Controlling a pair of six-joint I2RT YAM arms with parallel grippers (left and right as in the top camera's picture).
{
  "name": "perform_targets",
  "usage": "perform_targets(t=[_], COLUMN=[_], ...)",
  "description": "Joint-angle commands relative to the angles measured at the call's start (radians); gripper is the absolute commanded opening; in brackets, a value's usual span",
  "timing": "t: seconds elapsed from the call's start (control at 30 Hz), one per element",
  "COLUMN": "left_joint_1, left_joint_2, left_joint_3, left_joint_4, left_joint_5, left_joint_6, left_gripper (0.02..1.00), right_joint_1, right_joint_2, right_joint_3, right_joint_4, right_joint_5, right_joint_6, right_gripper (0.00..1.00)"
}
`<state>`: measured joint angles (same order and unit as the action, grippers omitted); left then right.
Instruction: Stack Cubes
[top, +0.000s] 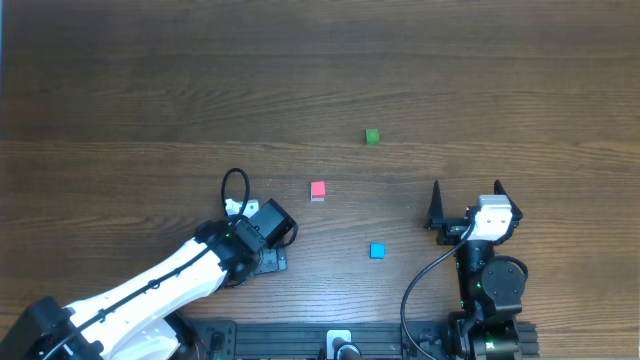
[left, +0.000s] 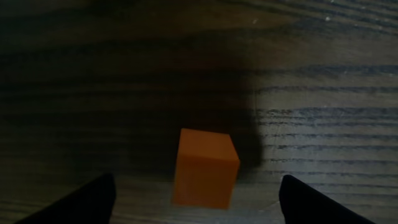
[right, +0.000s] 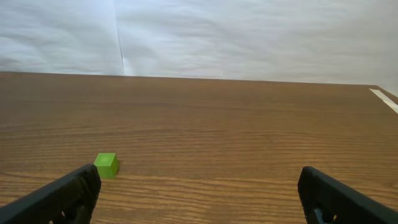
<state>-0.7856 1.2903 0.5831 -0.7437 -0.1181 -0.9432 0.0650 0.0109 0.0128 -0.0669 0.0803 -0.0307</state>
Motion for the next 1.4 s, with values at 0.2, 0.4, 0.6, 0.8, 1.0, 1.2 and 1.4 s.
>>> perform_targets(t=[0.2, 0.4, 0.6, 0.8, 1.0, 1.2, 1.4], left_joint_1=[0.005, 0.005, 0.005, 0.005, 0.005, 0.005, 0.005], left_joint_2=[0.008, 0.029, 0.053, 0.055, 0.055, 0.058, 0.066], left_joint_3=[-0.009, -0.009, -0.009, -0.009, -0.009, -0.009, -0.009], left_joint_4=[0.015, 0.030, 0.038, 0.038, 0.038, 0.038, 0.048], left_joint_5=[-0.019, -0.037, -0.040, -0.044, -0.048, -0.052, -0.055], left_joint_6=[-0.003, 0.001, 0.000, 0.000, 0.000, 0.000, 0.000], left_gripper=[0.728, 0.671, 0.656, 0.560, 0.441, 0.347, 0.294], right_joint_1=[-0.007, -0.007, -0.007, -0.007, -0.007, -0.007, -0.007], right_joint_2=[-0.006, -0.006, -0.006, -0.006, -0.006, -0.006, -0.006], right_joint_3=[-0.008, -0.008, -0.008, -0.008, -0.008, -0.008, -0.008], right_joint_4=[-0.001, -0.001, -0.001, -0.001, -0.001, -0.001, -0.001], right_joint_5=[-0.009, -0.009, -0.009, -0.008, -0.009, -0.009, -0.009], right_joint_6=[-0.004, -0.004, -0.004, -0.004, -0.004, -0.004, -0.004], right_gripper=[0.993, 0.993, 0.993, 0.991, 0.991, 0.991, 0.991])
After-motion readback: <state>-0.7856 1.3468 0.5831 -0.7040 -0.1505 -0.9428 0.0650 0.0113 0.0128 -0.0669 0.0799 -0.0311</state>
